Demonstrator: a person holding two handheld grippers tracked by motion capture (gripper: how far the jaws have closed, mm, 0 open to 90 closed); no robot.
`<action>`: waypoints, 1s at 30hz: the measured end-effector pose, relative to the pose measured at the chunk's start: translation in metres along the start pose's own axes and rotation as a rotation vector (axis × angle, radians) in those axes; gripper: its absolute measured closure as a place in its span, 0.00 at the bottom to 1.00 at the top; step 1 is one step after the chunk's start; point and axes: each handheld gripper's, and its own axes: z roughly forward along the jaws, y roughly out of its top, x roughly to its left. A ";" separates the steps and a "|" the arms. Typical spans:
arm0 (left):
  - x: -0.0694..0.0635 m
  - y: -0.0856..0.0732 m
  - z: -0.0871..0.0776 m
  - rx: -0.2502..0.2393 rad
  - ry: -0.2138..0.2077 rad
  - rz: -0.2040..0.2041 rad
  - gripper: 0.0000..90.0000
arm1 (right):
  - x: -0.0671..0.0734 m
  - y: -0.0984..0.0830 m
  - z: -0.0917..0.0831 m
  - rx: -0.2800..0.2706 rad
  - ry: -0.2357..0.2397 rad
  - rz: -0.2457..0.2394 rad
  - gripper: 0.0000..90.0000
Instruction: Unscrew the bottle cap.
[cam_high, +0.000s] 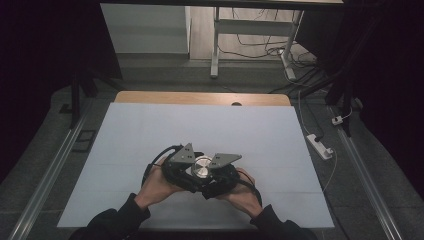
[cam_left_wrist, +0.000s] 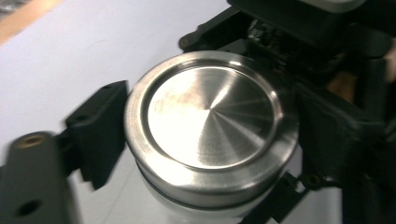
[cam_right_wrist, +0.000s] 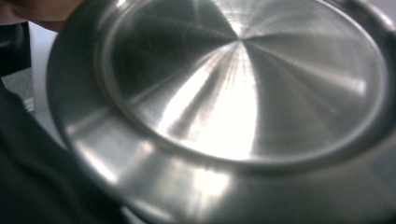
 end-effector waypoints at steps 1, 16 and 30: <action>0.000 0.000 0.000 0.000 0.000 0.000 0.07 | 0.000 0.000 0.000 0.000 0.000 0.000 0.16; -0.002 -0.006 -0.013 0.071 -0.197 0.213 0.18 | 0.022 0.003 0.001 0.003 0.183 -0.158 0.16; -0.004 0.000 -0.006 0.002 -0.020 0.071 0.21 | 0.010 0.002 0.001 -0.002 0.067 -0.060 0.16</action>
